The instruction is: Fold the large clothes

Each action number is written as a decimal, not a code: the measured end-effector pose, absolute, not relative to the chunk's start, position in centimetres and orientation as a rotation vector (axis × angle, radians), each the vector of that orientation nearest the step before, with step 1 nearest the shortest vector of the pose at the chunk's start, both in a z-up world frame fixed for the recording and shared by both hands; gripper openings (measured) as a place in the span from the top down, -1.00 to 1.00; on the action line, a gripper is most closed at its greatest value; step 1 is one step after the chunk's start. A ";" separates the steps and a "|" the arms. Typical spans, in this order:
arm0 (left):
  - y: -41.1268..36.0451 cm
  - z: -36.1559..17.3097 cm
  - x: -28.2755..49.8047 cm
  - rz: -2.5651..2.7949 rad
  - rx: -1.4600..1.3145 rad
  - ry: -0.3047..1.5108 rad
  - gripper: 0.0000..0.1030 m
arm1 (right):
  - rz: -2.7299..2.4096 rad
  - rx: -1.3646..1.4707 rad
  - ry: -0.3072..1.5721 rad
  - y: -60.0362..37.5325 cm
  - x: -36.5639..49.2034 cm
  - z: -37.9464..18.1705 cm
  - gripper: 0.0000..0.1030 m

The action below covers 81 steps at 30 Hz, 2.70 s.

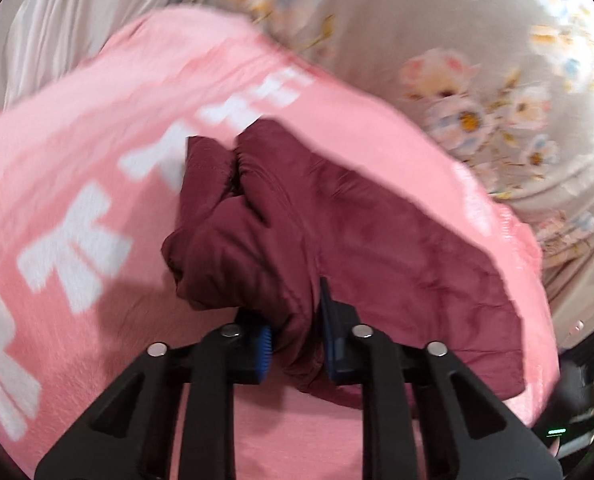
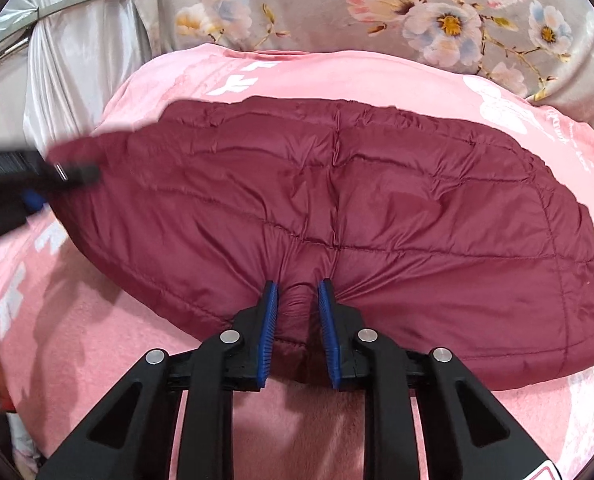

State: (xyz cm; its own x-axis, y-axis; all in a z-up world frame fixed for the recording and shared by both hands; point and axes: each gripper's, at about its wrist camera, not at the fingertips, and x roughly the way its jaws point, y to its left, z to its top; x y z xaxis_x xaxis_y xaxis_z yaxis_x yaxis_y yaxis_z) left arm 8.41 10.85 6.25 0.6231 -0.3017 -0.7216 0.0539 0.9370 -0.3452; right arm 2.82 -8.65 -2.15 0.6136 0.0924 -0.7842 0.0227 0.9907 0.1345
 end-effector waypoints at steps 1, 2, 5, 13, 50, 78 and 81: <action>10.2 7.3 8.3 -0.230 -0.294 0.855 0.70 | 0.045 0.146 0.907 -8.8 2.8 -2.2 0.60; 9.3 8.1 8.4 -0.253 -0.283 0.837 0.72 | 0.054 0.162 0.906 -9.1 2.8 -2.2 0.60; 5.2 11.4 7.5 -0.357 -0.220 0.769 0.75 | 0.093 0.291 0.905 -11.0 2.1 -1.6 0.63; -9.0 13.8 5.0 -0.628 -0.038 0.704 0.77 | -0.043 0.376 0.861 -17.5 -3.2 1.6 0.63; -7.5 7.3 8.9 -0.377 -0.099 0.847 -0.58 | -0.275 0.578 0.772 -34.4 -9.1 3.8 0.18; -16.9 6.0 17.6 -0.381 0.032 0.874 -0.58 | -0.177 0.477 0.930 -37.4 9.2 3.5 0.83; -19.7 3.8 18.5 -0.390 0.068 0.932 -0.58 | -0.193 0.519 0.971 -38.6 8.9 0.5 0.82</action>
